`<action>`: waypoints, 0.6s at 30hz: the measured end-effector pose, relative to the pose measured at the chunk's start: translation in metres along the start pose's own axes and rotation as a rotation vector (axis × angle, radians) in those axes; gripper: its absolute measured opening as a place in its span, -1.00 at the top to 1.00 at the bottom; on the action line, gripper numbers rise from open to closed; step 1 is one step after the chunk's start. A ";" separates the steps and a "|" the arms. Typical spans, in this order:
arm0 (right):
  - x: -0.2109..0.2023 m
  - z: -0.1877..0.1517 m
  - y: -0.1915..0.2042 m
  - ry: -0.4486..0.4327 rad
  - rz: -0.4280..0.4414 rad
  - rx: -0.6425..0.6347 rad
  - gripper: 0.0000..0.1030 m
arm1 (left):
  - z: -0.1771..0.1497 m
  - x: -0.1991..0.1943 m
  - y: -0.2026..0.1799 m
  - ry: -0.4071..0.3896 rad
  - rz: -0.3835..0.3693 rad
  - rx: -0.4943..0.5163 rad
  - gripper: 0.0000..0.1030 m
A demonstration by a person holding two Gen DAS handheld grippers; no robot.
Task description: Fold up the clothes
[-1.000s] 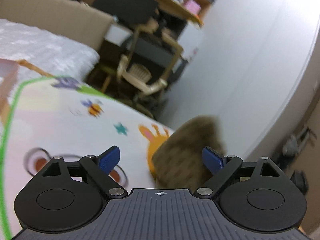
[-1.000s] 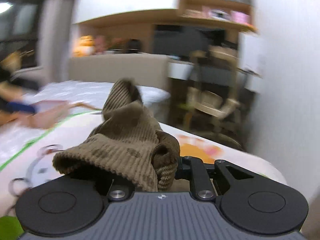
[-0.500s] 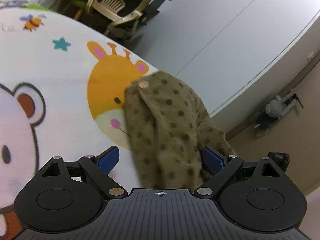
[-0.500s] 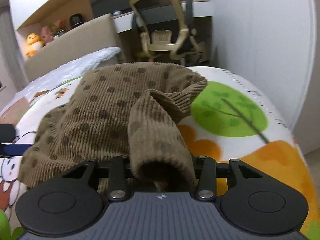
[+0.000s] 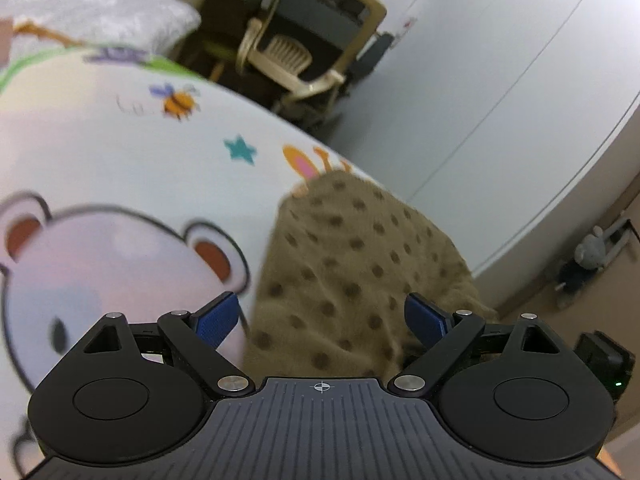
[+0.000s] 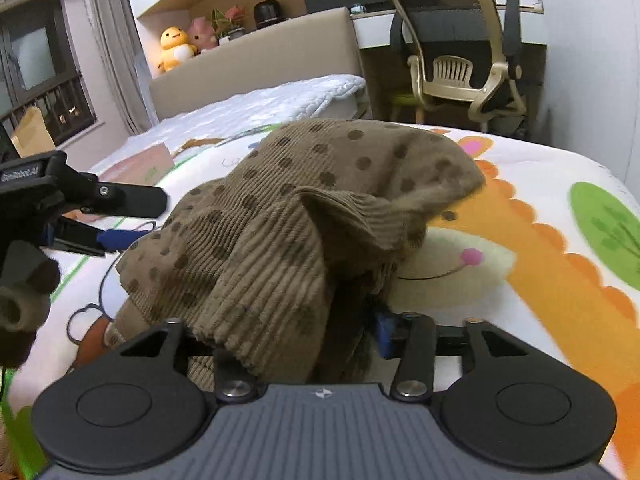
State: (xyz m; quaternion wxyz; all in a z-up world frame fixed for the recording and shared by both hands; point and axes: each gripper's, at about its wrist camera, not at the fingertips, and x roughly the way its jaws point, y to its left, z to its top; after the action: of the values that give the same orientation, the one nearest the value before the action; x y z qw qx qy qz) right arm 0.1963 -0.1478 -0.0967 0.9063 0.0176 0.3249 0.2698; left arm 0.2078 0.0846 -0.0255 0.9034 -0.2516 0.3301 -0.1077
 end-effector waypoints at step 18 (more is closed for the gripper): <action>0.063 0.070 -0.064 0.035 0.194 0.261 -0.22 | -0.014 0.021 -0.027 -0.006 0.052 0.300 -0.82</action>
State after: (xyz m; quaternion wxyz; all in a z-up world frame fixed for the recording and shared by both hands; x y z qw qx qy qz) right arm 0.3092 -0.1613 -0.0915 0.8602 0.1616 0.3696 0.3118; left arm 0.2133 0.0489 -0.0319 0.9343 -0.1055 0.3139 -0.1319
